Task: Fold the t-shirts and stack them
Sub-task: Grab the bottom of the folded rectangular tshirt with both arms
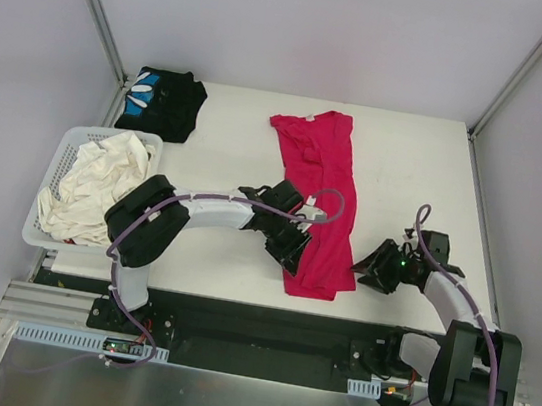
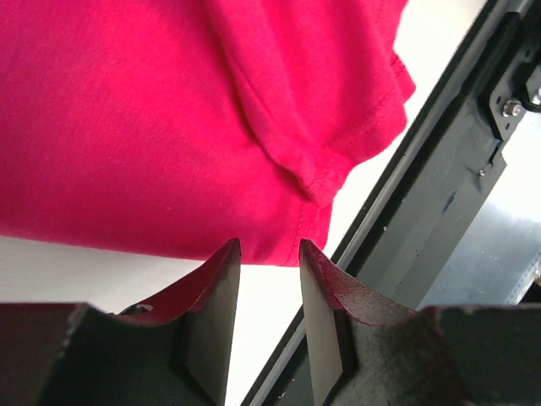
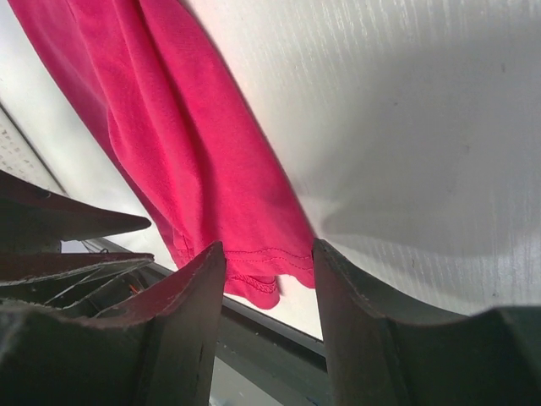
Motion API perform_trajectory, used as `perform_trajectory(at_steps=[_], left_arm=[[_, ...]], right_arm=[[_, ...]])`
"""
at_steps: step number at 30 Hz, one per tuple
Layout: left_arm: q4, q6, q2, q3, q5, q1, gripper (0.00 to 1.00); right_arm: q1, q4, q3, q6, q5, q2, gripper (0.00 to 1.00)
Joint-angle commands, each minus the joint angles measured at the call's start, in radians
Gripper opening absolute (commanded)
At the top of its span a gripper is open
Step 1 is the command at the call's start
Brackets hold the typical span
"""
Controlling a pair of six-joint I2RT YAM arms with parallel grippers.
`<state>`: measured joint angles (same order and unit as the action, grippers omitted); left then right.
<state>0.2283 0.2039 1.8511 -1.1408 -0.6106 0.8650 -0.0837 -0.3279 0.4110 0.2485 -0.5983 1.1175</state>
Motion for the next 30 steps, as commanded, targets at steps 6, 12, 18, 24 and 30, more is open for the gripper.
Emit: perform_trajectory(at_steps=[6,12,18,24,30], left_arm=[[-0.118,0.104,-0.147,0.114,0.236,0.009,0.33],[-0.263,0.189,-0.208,0.191,0.319,0.008,0.34],[-0.314,0.221,-0.213,0.228,0.285,0.008,0.34],[-0.235,0.183,-0.171,0.176,0.174,0.006,0.37],[-0.185,0.235,-0.222,0.248,0.141,0.008,0.44]], right_arm=[[-0.007,0.047,0.022,-0.003,-0.051,0.053,0.49],[-0.008,0.049,0.023,-0.003,-0.055,0.056,0.49],[-0.008,0.050,0.038,0.008,-0.064,0.061,0.49],[-0.008,0.046,0.054,0.008,-0.070,0.068,0.49],[-0.008,0.041,0.054,0.005,-0.066,0.062,0.49]])
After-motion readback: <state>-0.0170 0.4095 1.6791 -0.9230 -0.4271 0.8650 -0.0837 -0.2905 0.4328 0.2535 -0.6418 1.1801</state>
